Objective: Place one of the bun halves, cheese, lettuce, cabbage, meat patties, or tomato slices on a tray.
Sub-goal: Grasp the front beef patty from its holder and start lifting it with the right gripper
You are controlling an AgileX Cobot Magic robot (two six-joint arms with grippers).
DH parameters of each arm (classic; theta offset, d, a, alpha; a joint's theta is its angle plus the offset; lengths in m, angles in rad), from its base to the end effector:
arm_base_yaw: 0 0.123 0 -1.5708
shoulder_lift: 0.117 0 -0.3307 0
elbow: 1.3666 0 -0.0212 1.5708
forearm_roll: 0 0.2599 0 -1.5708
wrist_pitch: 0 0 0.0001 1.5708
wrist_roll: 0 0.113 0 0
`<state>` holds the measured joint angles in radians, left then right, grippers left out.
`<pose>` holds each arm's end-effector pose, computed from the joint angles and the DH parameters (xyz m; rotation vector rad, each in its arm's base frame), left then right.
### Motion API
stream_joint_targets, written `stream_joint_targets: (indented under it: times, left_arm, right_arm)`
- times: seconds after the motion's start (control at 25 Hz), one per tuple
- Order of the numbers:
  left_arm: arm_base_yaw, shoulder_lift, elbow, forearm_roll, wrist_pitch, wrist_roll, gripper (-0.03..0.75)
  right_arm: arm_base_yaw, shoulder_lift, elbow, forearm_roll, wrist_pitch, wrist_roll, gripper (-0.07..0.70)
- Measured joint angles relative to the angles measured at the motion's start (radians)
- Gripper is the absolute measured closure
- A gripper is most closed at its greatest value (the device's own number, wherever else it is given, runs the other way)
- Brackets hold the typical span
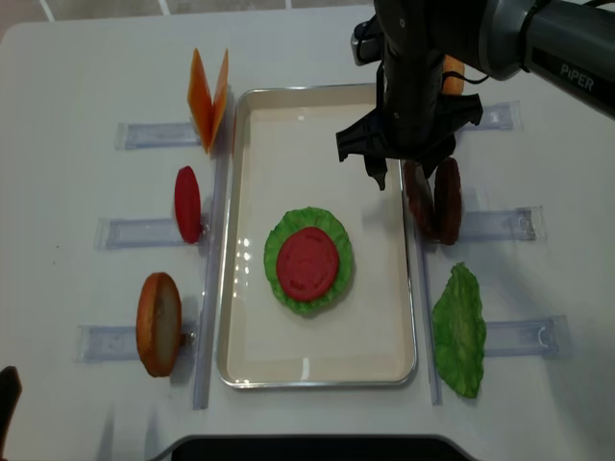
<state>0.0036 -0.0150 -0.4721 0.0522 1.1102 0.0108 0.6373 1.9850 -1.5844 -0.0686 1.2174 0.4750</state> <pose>-0.0253 0.0052 0.2580 0.0040 2.1063 0.0718 0.3465 0.2475 0.2355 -0.2835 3.0599 -0.0522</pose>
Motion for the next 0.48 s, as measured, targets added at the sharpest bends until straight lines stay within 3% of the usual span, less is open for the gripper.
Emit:
stream_joint_targets:
  times: [0.36,0.48]
  left_arm:
    - [0.000,0.000,0.000,0.000,0.000,0.000,0.247]
    - [0.000,0.000,0.000,0.000,0.000,0.000,0.247]
  right_arm:
    - [0.000,0.010,0.024,-0.008,0.000,0.000,0.302]
    - [0.000,0.011,0.065,-0.027,-0.008,0.000,0.402]
